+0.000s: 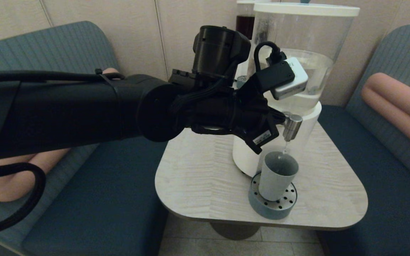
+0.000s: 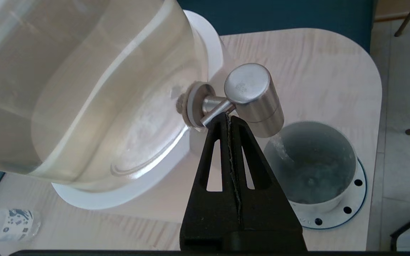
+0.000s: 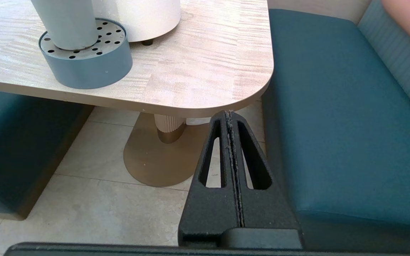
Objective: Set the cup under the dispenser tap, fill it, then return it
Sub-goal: Turn off the faucet
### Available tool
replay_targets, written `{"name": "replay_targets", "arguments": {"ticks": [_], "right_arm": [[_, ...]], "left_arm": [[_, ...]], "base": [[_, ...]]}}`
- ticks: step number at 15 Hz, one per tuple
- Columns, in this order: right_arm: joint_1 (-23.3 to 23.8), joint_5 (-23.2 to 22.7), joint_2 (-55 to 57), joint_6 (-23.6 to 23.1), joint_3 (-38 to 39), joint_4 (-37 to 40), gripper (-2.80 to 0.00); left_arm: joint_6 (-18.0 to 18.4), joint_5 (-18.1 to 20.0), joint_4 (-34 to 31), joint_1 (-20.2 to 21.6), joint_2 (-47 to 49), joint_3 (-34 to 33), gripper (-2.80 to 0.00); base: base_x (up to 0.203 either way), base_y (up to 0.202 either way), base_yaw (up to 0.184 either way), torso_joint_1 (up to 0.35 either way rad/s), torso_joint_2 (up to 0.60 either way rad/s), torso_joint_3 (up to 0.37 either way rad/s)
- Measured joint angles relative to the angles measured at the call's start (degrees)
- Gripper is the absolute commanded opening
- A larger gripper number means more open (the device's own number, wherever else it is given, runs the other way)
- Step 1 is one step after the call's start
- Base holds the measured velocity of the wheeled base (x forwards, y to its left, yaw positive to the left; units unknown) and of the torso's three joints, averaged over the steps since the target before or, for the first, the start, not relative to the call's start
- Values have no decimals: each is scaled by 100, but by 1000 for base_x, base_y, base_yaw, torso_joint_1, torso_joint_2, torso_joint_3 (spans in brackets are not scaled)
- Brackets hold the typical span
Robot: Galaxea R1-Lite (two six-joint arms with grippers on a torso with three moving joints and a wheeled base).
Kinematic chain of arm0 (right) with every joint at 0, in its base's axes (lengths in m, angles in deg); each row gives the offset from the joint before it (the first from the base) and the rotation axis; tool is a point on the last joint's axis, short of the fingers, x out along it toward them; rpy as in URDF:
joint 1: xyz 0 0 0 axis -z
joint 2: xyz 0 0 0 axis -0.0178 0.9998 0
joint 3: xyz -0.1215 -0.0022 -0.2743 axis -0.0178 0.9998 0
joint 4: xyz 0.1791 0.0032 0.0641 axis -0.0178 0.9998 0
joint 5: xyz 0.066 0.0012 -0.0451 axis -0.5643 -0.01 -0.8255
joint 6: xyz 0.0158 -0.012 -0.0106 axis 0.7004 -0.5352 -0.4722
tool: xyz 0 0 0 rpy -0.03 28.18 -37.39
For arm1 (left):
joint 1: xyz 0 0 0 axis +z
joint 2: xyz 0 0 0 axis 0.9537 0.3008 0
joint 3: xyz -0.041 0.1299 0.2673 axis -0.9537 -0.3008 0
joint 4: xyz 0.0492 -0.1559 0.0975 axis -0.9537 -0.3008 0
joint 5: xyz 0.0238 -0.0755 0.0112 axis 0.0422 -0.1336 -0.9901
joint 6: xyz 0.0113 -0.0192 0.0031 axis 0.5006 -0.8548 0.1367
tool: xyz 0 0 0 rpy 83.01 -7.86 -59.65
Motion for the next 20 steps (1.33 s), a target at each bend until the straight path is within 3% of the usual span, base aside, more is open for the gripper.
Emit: {"name": "replay_targets", "arguments": {"ticks": [6,20], "right_arm": [[2,0,0,0,0,1,-280],[2,2,0,-2,0,0,-280]], "left_arm": [[-11,-2,-73,0,219,423,-280],[-2,64,49,-6,583,640,-280]], "base": [[0,0,0,0,0,0],[0,0,0,0,0,0]]}}
